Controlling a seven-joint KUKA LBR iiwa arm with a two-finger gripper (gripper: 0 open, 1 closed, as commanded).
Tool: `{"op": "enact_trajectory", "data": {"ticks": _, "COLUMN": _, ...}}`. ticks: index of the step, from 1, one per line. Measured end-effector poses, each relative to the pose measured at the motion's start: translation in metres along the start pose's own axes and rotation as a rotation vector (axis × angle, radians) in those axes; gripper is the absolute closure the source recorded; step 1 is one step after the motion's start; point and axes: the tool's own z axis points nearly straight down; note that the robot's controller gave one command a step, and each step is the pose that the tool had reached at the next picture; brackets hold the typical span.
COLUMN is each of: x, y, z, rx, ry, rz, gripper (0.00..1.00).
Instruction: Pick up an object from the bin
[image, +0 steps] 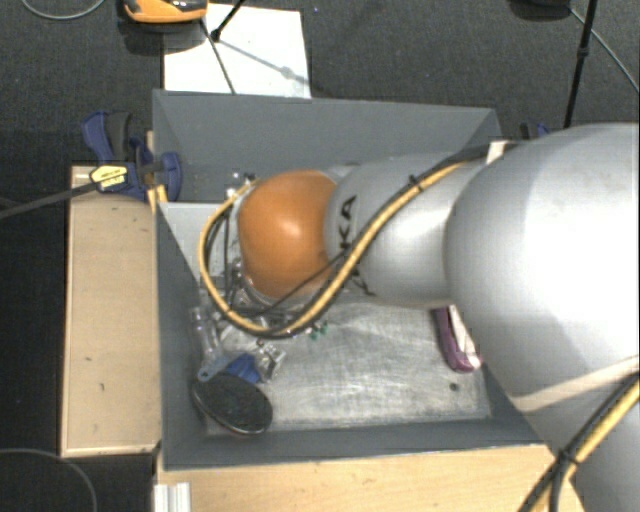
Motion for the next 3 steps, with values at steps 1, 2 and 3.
{"op": "enact_trajectory", "data": {"ticks": 1, "x": 0.009, "y": 0.027, "z": -0.002, "rx": 0.004, "ry": -0.007, "rz": -0.346, "gripper": 0.00}}
{"op": "enact_trajectory", "data": {"ticks": 2, "x": 0.009, "y": 0.031, "z": -0.001, "rx": -0.005, "ry": -0.005, "rz": -0.345, "gripper": 1.00}}
{"op": "enact_trajectory", "data": {"ticks": 3, "x": 0.021, "y": 0.024, "z": -0.151, "rx": -0.007, "ry": -0.006, "rz": -0.600, "gripper": 1.00}}
